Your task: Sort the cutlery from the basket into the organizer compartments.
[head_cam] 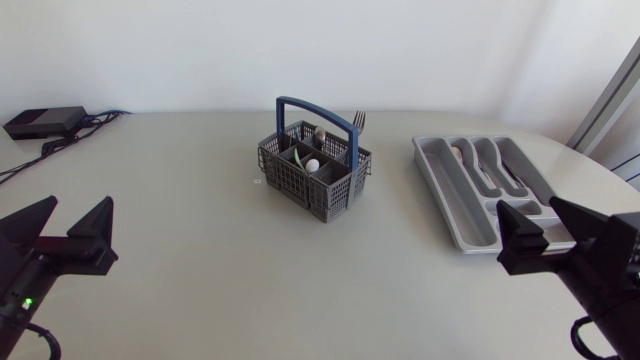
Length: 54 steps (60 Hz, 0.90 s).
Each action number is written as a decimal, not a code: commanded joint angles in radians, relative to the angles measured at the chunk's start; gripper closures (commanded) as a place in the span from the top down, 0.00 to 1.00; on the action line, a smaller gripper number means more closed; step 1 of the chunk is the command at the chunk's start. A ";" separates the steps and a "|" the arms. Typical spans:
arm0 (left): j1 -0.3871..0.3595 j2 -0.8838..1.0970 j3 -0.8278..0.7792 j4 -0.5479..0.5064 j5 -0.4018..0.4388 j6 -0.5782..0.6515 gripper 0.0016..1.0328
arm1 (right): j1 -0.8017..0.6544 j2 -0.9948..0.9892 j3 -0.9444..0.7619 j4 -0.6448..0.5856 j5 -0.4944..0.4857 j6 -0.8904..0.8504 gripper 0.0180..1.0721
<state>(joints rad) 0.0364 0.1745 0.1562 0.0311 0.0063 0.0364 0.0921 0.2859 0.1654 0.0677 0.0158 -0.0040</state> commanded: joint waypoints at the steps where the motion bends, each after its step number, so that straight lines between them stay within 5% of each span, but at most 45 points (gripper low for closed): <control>1: -0.023 0.111 0.074 0.006 -0.003 -0.043 0.95 | 0.052 0.113 0.068 0.035 0.018 0.001 0.95; 20: -0.069 0.456 0.253 -0.034 -0.003 -0.090 0.93 | 0.144 0.611 0.264 0.101 0.015 -0.001 0.95; 35: -0.069 0.770 0.459 -0.284 0.004 0.031 0.93 | 0.219 0.815 0.408 -0.023 0.024 -0.030 0.95; 38: -0.063 0.824 0.487 -0.312 0.008 0.132 0.93 | 0.236 0.835 0.445 -0.069 0.012 -0.050 0.95; 44: -0.041 0.915 0.514 -0.315 0.014 0.137 0.93 | 0.253 0.878 0.517 -0.169 -0.020 -0.070 0.95; 54: 0.007 0.985 0.534 -0.264 0.201 0.172 0.93 | 0.290 1.044 0.674 -0.264 -0.059 -0.082 0.95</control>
<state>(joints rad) 0.0204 1.1347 0.6624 -0.2703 0.1528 0.1638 0.3695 1.2560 0.7769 -0.1692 -0.0185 -0.0731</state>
